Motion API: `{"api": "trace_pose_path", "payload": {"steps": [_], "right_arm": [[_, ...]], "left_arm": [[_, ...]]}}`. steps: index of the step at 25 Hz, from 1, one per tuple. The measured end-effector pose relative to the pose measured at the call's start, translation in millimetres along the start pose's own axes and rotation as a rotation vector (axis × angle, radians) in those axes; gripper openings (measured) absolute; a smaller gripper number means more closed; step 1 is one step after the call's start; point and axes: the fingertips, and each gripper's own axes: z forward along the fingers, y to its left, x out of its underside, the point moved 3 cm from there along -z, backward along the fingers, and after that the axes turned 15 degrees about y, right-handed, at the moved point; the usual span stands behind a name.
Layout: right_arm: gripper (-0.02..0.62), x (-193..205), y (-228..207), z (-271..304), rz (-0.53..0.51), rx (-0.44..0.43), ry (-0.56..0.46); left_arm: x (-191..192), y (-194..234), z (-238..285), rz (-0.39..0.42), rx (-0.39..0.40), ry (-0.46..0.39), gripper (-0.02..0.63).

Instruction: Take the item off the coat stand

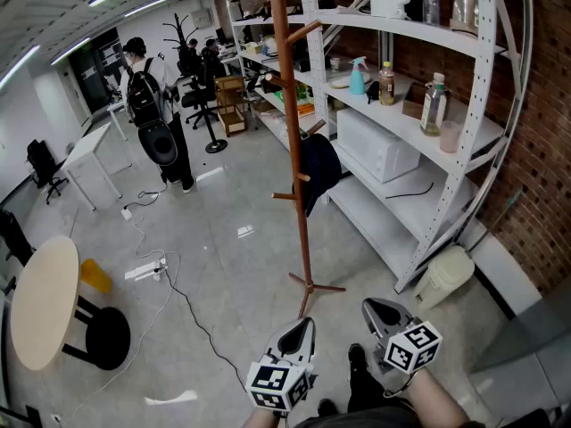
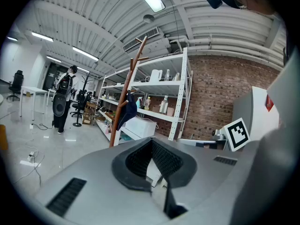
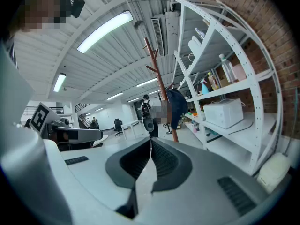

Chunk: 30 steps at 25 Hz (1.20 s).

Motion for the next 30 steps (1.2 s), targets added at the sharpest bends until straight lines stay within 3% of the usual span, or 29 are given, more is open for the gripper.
{"api": "trace_pose_path", "payload": {"steps": [14,30], "right_arm": [[0.009,-71.8,-71.0,65.4,-0.046,-0.035,-0.052],[0.009,-139.2,-180.0,132.3,-0.01,-0.076,-0.086]], "left_arm": [[-49.9,38.7,81.8,-0.007,-0.001,0.006,0.006],[-116.7,88.2,194.3,-0.021,-0.095,-0.013,0.006]]}}
